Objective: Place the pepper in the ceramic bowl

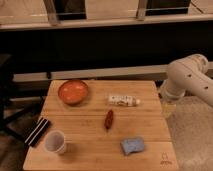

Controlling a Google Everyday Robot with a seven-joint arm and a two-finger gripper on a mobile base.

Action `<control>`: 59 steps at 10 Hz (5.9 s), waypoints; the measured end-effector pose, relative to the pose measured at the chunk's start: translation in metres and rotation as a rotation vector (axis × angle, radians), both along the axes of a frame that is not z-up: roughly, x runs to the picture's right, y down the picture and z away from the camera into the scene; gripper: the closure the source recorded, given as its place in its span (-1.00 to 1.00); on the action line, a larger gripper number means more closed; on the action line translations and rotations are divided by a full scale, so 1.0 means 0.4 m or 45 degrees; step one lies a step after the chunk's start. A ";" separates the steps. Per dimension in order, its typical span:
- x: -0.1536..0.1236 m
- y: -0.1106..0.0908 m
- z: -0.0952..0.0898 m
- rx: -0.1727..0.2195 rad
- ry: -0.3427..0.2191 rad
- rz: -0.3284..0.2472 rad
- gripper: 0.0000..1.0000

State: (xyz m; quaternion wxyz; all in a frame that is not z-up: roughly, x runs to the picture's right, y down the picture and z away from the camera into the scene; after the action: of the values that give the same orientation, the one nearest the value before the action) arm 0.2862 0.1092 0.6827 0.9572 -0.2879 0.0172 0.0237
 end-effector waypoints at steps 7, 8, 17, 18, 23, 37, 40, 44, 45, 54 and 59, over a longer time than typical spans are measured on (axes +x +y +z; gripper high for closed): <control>0.000 0.000 0.000 0.000 0.000 0.000 -0.60; 0.000 0.000 0.000 0.000 0.000 0.000 -0.60; 0.000 0.000 0.000 0.000 0.000 0.000 -0.60; 0.000 0.000 0.000 0.000 0.000 0.000 -0.60; -0.127 0.016 0.014 0.006 -0.055 -0.085 -0.60; -0.427 0.078 0.099 0.017 -0.311 -0.356 -0.60; -0.446 0.090 0.104 0.022 -0.357 -0.405 -0.60; -0.498 0.113 0.121 0.022 -0.442 -0.487 -0.60; -0.508 0.118 0.125 0.022 -0.463 -0.512 -0.60; -0.581 0.175 0.196 -0.006 -0.603 -0.677 -0.60; -0.600 0.214 0.238 -0.046 -0.681 -0.749 -0.60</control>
State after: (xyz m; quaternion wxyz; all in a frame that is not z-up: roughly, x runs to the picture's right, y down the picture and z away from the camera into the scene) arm 0.0460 0.1949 0.7780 0.8886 -0.2835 -0.1506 -0.3277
